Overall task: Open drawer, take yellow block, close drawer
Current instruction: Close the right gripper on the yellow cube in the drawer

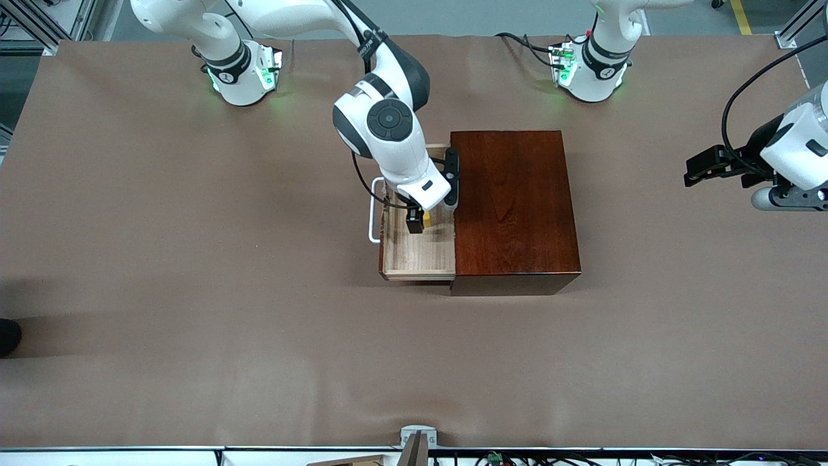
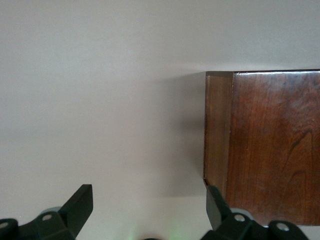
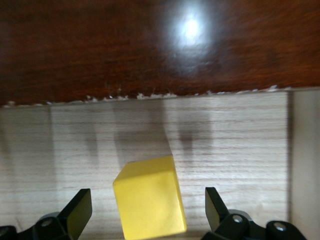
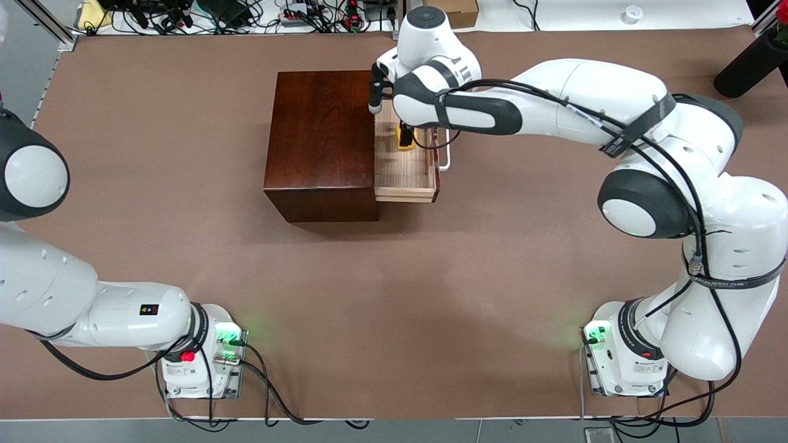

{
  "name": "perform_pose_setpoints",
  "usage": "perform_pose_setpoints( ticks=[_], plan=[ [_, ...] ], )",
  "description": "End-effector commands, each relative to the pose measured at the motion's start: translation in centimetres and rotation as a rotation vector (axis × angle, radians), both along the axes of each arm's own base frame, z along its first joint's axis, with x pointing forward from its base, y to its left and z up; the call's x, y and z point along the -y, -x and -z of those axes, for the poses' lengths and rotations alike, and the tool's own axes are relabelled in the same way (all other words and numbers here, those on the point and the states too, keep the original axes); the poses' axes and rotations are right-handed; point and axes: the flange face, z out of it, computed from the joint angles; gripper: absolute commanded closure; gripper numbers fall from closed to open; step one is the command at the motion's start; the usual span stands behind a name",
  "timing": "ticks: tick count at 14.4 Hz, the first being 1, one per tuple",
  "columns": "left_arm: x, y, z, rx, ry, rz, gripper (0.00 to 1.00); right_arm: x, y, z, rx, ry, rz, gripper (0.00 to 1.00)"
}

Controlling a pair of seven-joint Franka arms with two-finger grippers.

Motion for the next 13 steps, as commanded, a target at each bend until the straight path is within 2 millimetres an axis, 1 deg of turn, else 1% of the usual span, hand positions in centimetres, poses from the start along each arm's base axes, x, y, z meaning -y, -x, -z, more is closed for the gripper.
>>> perform_pose_setpoints(
  ticks=[1, 4, 5, 6, 8, 10, 12, 13],
  plan=[
    [-0.2, -0.1, 0.0, 0.008, -0.007, -0.005, 0.00, -0.7, 0.4, 0.9, 0.003, 0.012, -0.013, 0.00],
    [-0.1, -0.3, 0.3, 0.005, -0.007, -0.007, 0.00, -0.8, 0.3, 2.1, 0.001, 0.019, -0.014, 0.00],
    [-0.1, -0.3, 0.3, 0.005, -0.007, -0.007, 0.00, -0.8, 0.1, 2.1, 0.012, 0.012, -0.026, 0.31],
    [-0.2, -0.3, 0.3, 0.005, -0.007, -0.008, 0.00, -1.0, 0.2, 2.0, 0.017, 0.011, -0.020, 0.99],
    [-0.1, -0.3, 0.3, 0.011, -0.008, -0.008, 0.00, -1.9, 0.8, 1.6, 0.086, 0.053, -0.085, 1.00],
    [-0.1, -0.4, 0.4, 0.014, -0.007, -0.008, 0.00, -1.6, 0.6, 1.1, 0.091, 0.063, -0.085, 1.00],
    [-0.2, -0.5, 0.3, 0.022, -0.011, -0.007, 0.00, -1.4, 0.4, 0.0, 0.095, 0.053, -0.074, 1.00],
    [-0.2, -0.5, 0.2, 0.024, -0.013, -0.008, 0.00, -1.1, 0.2, -1.2, 0.104, 0.040, -0.066, 1.00]
  ],
)
